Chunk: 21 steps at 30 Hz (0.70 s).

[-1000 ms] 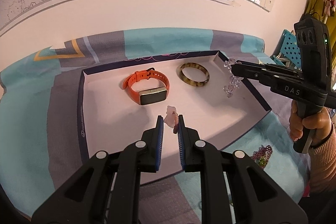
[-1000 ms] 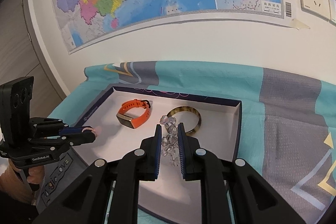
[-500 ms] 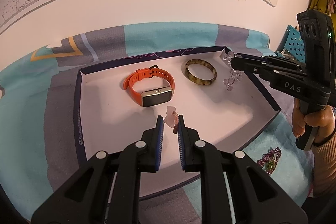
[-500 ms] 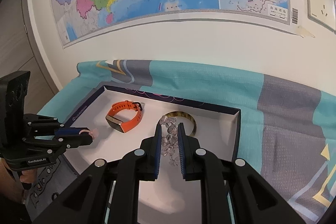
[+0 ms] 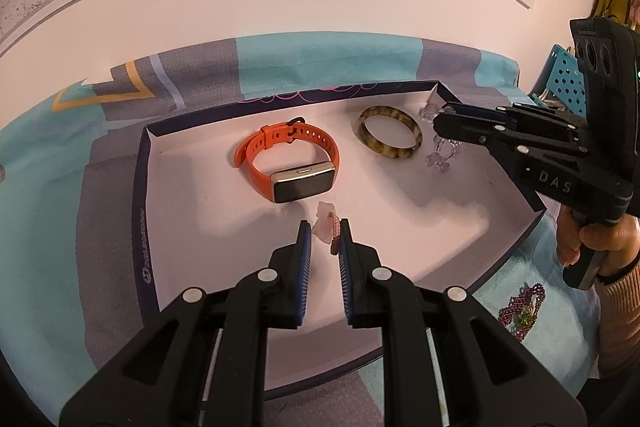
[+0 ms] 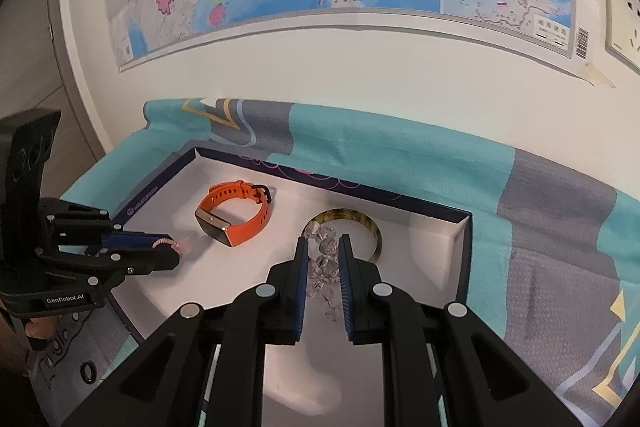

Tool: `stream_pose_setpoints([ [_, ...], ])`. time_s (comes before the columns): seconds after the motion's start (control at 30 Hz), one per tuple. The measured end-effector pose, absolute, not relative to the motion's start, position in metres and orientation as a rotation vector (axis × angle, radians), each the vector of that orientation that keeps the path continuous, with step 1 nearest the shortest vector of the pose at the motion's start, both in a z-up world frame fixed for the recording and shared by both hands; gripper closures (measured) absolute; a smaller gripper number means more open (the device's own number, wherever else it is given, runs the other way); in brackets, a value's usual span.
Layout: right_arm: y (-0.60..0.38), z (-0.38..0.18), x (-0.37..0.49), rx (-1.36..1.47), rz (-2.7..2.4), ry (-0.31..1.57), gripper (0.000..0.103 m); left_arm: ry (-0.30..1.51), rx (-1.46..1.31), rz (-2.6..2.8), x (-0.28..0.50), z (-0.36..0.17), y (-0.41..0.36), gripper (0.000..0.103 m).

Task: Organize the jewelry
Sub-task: 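Carry the crystal bracelet into the box with the right tool while the left tool carries the pendant in, then open the right tool to drop the bracelet while the left tool releases the pendant in the box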

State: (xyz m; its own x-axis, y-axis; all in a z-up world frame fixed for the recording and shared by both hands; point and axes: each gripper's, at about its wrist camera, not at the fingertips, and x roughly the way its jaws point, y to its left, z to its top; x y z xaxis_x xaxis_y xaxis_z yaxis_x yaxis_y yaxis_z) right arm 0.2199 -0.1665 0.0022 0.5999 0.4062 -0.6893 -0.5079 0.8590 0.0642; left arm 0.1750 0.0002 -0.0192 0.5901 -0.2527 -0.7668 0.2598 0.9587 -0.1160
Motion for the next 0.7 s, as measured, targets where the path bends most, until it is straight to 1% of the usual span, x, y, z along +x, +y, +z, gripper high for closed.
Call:
stream_pose_setpoints([
  [0.43,-0.152,-0.008,0.218,-0.178,0.580,0.782,0.090,0.908,0.015,-0.295,0.179,-0.025,-0.003,0.089],
  [0.7,-0.177,-0.003,0.222,-0.066,0.558,0.806,0.089,0.914,0.011,-0.292,0.182,-0.027,-0.001,0.089],
])
